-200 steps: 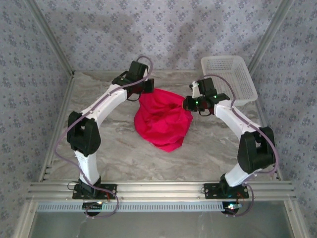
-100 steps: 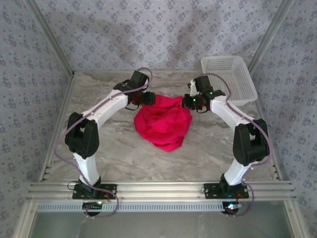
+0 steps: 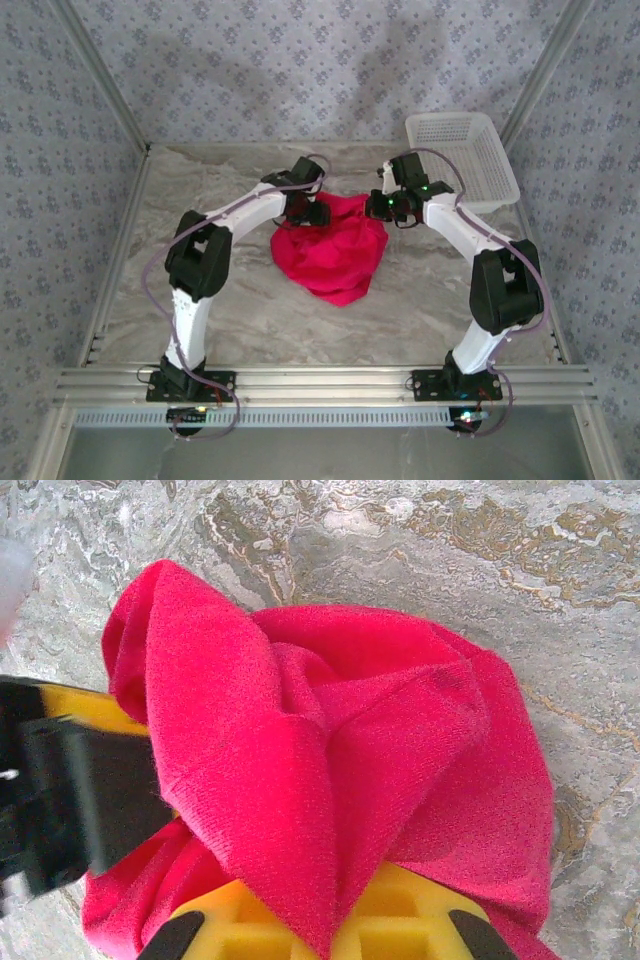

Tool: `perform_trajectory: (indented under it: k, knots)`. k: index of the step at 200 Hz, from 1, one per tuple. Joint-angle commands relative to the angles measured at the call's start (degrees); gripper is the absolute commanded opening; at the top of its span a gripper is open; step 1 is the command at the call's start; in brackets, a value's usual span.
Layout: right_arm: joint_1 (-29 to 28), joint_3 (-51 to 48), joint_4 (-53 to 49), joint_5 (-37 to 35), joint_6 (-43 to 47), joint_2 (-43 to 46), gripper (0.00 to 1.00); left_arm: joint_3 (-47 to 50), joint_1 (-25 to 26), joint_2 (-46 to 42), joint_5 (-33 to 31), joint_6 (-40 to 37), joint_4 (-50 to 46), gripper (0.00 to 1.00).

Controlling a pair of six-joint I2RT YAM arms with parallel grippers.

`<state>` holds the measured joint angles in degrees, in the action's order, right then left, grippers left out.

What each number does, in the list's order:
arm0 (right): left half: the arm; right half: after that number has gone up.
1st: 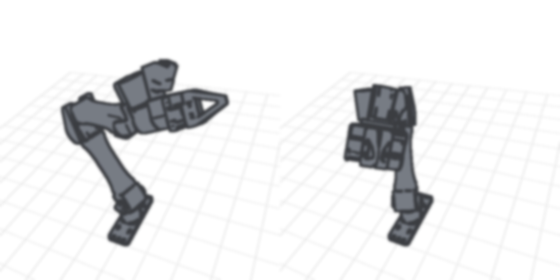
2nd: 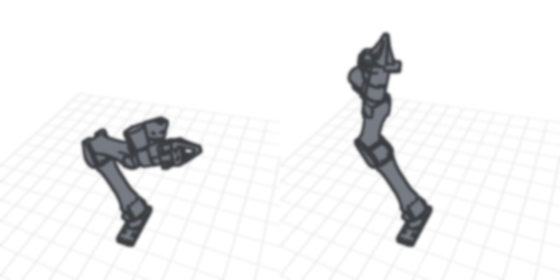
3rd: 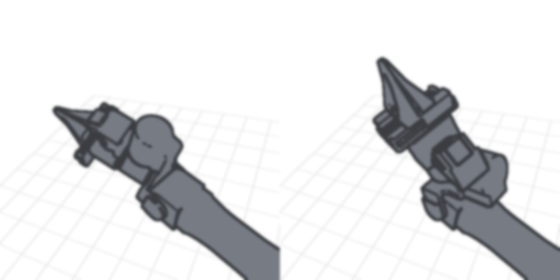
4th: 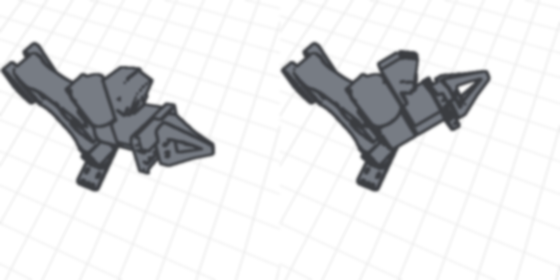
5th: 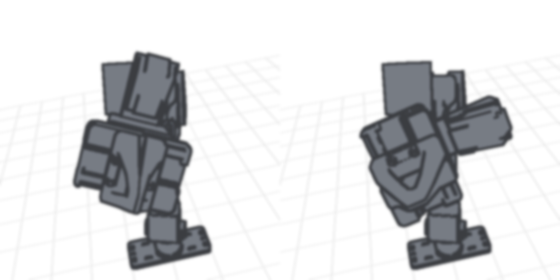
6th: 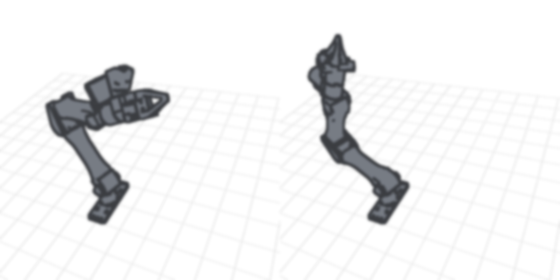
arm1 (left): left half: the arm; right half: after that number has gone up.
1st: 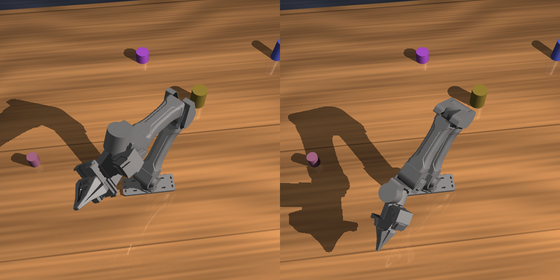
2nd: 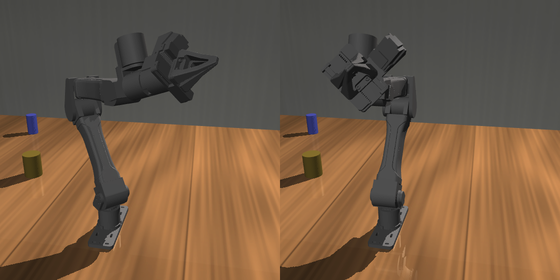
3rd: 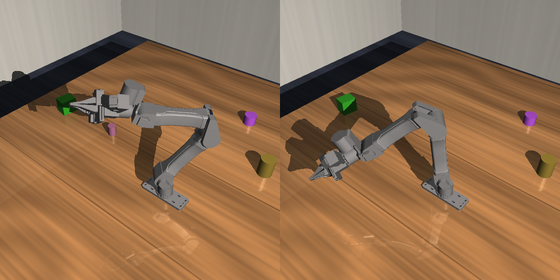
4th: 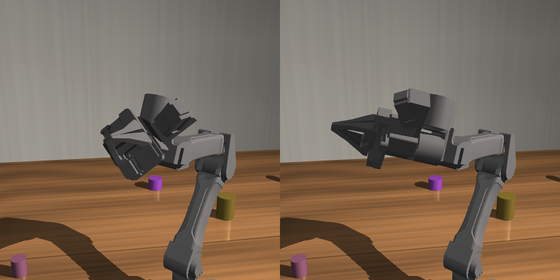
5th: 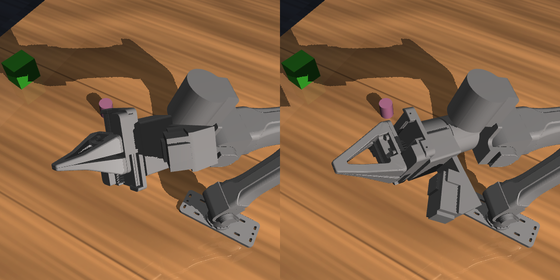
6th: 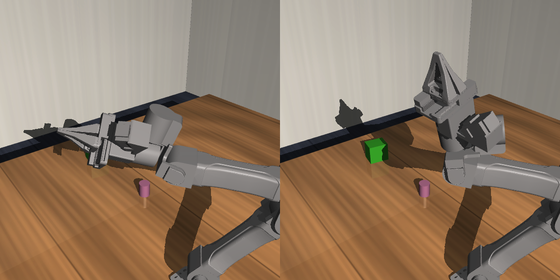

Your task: Fold the inside-out t-shirt

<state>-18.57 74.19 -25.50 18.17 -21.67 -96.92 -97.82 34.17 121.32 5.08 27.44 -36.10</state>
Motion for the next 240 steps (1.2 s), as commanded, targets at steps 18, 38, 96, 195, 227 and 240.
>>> perform_trajectory:
  k: [18, 38, 96, 195, 227, 240]
  knots:
    - [-0.7, 0.4, -1.9, 0.4, 0.3, 1.2, 0.0, -7.1, -1.6, 1.0, -2.1, -1.5, -3.2, 0.0]
    - [0.2, -2.0, -2.4, -0.7, 1.7, 2.5, 0.0, -12.2, -2.2, -1.8, -1.0, -2.8, -7.6, 0.0]
    - [5.2, -5.0, -0.8, -0.5, 1.7, 0.6, 0.0, -23.0, -3.7, -11.4, 12.7, -0.1, -8.5, 0.0]
    - [8.2, 12.9, -10.0, -2.7, -4.7, -15.6, 0.0, -1.6, -9.7, -21.2, 39.7, 20.6, 21.9, 0.0]
    - [4.3, 13.0, -10.5, -1.1, -3.3, -11.8, 0.28, 3.1, -10.3, -17.7, 38.0, 22.3, 24.7, 0.0]
    - [1.7, 9.6, -8.3, -2.1, -2.5, -7.8, 0.4, 4.3, -10.8, -16.1, 37.1, 24.0, 26.6, 0.0]
